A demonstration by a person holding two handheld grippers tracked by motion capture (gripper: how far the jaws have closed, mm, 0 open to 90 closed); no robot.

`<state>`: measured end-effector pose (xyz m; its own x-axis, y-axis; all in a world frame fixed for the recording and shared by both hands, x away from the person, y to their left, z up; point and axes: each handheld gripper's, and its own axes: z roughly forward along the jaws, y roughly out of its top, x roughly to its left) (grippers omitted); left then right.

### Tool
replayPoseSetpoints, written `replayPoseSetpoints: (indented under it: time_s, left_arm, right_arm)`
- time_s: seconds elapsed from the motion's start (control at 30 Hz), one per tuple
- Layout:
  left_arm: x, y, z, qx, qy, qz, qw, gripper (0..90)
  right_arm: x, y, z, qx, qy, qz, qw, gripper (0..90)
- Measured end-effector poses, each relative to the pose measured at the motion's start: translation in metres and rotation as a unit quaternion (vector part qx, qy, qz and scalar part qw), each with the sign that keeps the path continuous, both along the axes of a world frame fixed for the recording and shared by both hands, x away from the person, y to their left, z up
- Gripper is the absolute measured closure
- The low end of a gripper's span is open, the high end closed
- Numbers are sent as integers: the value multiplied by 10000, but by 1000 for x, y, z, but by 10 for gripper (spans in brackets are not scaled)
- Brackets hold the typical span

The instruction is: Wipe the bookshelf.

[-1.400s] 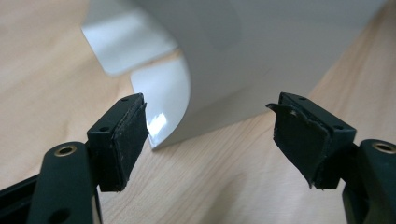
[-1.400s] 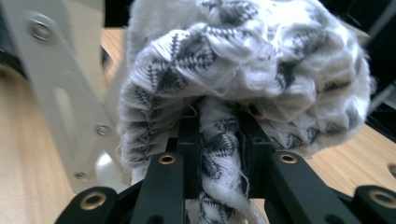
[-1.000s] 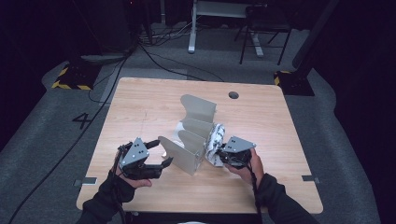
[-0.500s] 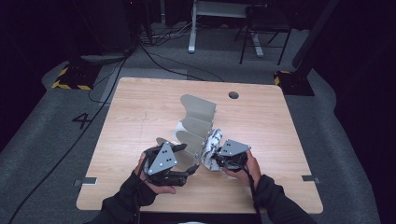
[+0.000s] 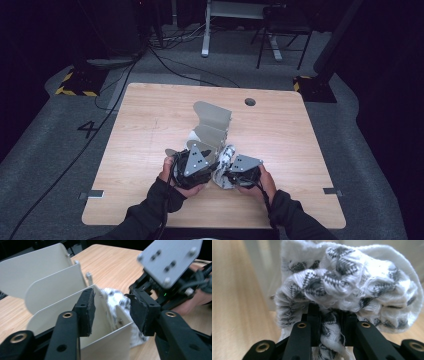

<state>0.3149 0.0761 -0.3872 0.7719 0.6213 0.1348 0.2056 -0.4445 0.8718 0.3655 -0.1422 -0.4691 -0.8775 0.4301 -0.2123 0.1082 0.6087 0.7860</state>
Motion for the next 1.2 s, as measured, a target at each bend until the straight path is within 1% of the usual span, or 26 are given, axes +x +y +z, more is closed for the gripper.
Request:
replayPoseSetpoints:
  time_s: [0.03, 0.07, 0.1, 0.17, 0.23, 0.27, 0.3, 0.37, 0.43, 0.47, 0.57, 0.63, 0.7, 0.77, 0.8, 0.87, 0.9, 0.93, 0.97, 1.0, 1.03, 1.07, 1.1, 1.13, 1.17, 1.2]
  left_arm:
    - [0, 0, 0, 39, -41, 20, 10000, 586]
    - [0, 0, 0, 39, -41, 20, 10000, 597]
    - [0, 0, 0, 61, -39, -41, 10000, 597]
    - [1, -2, 1, 154, -43, -142, 9998, 651]
    - [0, -5, 3, 250, -81, -323, 9991, 735]
    - [0, -6, 3, 261, -103, -374, 9989, 775]
    - [0, -7, 4, 268, -105, -375, 9989, 809]
    - [1, -5, 4, 234, -60, -424, 9988, 814]
    - [0, -4, 4, 213, -11, -469, 9987, 820]
    - [-1, -2, 5, 244, -3, -501, 9984, 825]
    - [-5, 4, 7, 251, 117, -661, 9974, 840]
    - [-9, 11, 8, 238, 161, -781, 9965, 849]
    - [-13, 16, 8, 286, 136, -841, 9960, 855]
    - [-15, 21, 8, 268, 133, -892, 9956, 861]
    - [-16, 24, 8, 223, 162, -912, 9955, 862]
    - [-15, 26, 7, 182, 175, -932, 9953, 863]
    - [-15, 26, 7, 182, 175, -932, 9953, 863]
    - [-15, 27, 7, 163, 165, -935, 9954, 863]
    - [-14, 28, 6, 120, 171, -950, 9953, 863]
    - [-14, 28, 6, 120, 171, -950, 9953, 863]
    - [-14, 28, 6, 116, 165, -976, 9950, 862]
    - [-14, 28, 6, 114, 164, -983, 9950, 862]
    - [-14, 28, 6, 114, 164, -983, 9950, 862]
    - [-14, 28, 6, 102, 164, -984, 9950, 862]
    - [-14, 28, 6, 107, 160, -992, 9949, 862]
    - [-14, 28, 6, 107, 160, -992, 9949, 862]
  right_arm:
    - [1, -2, 1, 59, -1, -85, 9999, 743]
    - [1, -2, 1, 59, -1, -85, 9999, 743]
    - [2, -4, 3, 67, -8, -141, 9999, 742]
    - [5, -9, 5, 126, -53, -300, 9995, 737]
    - [8, -13, 8, 207, -58, -395, 9990, 734]
    - [9, -15, 10, 231, -85, -436, 9987, 732]
    - [9, -18, 12, 255, -115, -468, 9985, 732]
    - [11, -23, 16, 334, -201, -535, 9978, 733]
    - [13, -28, 21, 410, -224, -608, 9971, 733]
    - [14, -30, 23, 455, -258, -651, 9965, 733]
    - [16, -36, 33, 602, -414, -786, 9942, 735]
    - [15, -36, 41, 677, -555, -820, 9928, 735]
    - [14, -34, 50, 787, -640, -751, 9920, 735]
    - [11, -30, 59, 891, -749, -671, 9909, 735]
    - [10, -27, 62, 885, -817, -604, 9909, 736]
    - [8, -20, 63, 774, -917, -523, 9914, 736]
    - [8, -20, 63, 774, -917, -523, 9914, 736]
    - [10, -17, 59, 756, -900, -535, 9916, 741]
    - [11, -17, 57, 749, -860, -560, 9919, 742]
    - [11, -17, 57, 749, -860, -560, 9919, 742]
    - [13, -15, 47, 560, -768, -624, 9935, 744]
    - [14, -15, 42, 462, -749, -634, 9941, 744]
    - [14, -15, 42, 462, -749, -634, 9941, 744]
    - [18, -12, 30, 243, -602, -626, 9959, 745]
    - [20, -12, 24, 182, -485, -621, 9967, 746]
    - [20, -12, 24, 182, -485, -621, 9967, 746]
